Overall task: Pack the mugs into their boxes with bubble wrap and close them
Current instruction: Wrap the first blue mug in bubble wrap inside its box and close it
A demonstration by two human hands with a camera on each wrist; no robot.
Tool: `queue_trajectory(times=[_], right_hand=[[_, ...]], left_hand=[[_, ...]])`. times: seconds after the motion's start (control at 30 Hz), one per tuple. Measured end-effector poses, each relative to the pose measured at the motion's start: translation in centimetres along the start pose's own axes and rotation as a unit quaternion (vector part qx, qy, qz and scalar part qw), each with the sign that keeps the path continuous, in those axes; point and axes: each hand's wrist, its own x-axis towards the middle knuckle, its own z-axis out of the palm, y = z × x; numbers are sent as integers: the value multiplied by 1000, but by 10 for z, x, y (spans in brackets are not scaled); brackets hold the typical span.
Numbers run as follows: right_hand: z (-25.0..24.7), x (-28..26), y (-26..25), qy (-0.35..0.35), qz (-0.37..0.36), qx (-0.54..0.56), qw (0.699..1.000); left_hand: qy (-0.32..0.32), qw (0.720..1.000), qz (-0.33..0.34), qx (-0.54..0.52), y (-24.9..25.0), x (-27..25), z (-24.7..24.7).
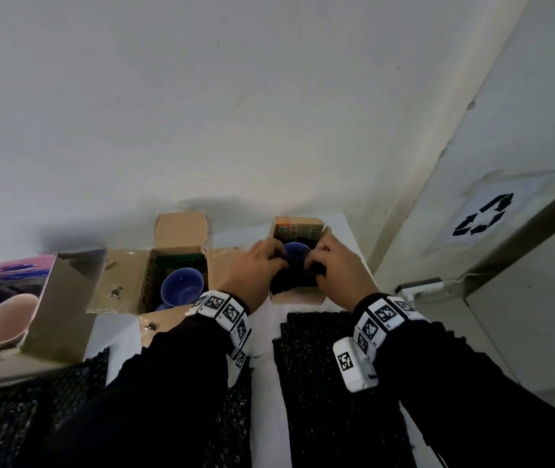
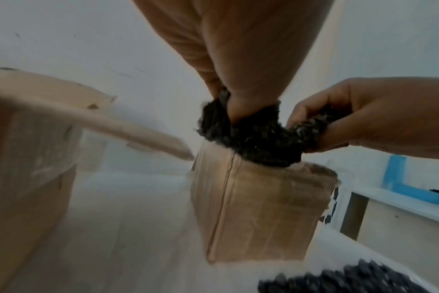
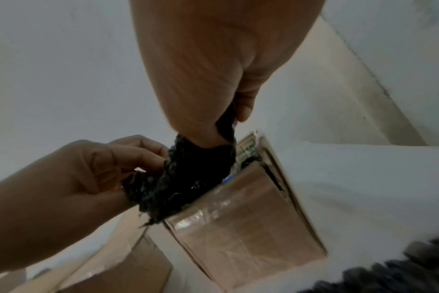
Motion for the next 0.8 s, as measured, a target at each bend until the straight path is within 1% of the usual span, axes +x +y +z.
queue_trajectory(times=[0.07, 0.13, 0.2, 0.3, 0.4, 0.47, 0.5, 0.53, 0.6, 0.63, 0.7, 0.77, 0.8], right_hand=[[8, -3, 3, -63, -25, -43, 997], [15, -8, 5, -107, -40, -115, 987], [15, -10, 7, -113, -36, -145, 982], [11, -8, 8, -113, -20, -145, 983], [10, -3, 9, -155, 6, -177, 972], [9, 4, 6, -186, 17, -195, 963], [8, 8, 3, -190, 14, -207, 960], [6, 13, 1, -179, 6, -221, 959], [4, 19, -1, -119, -11, -235, 965], [5, 21, 1, -102, -13, -227, 968], [4, 24, 6, -127, -4, -216, 968], [1, 25, 8, -150, -2, -236, 960], [1, 25, 10, -143, -8, -248, 958]], left_hand=[[-47, 999, 17, -20, -2, -4, 10], [-54, 998, 27, -16, -4, -9, 19], [-39, 999, 33, 6, -6, -9, 24], [-29, 997, 34, 65, -8, -5, 28], [-10, 996, -17, 84, -7, 0, 31], [-22, 995, -62, 74, -4, 5, 27], [-26, 995, -76, 64, -1, 7, 25], [-22, 995, -85, 53, 0, 10, 22], [-17, 994, -99, 45, 1, 16, 20], [-26, 993, -100, 51, 1, 18, 21], [-51, 992, -93, 75, -1, 20, 22], [-47, 991, -80, 99, -1, 19, 23], [-39, 991, -72, 105, 0, 18, 23]])
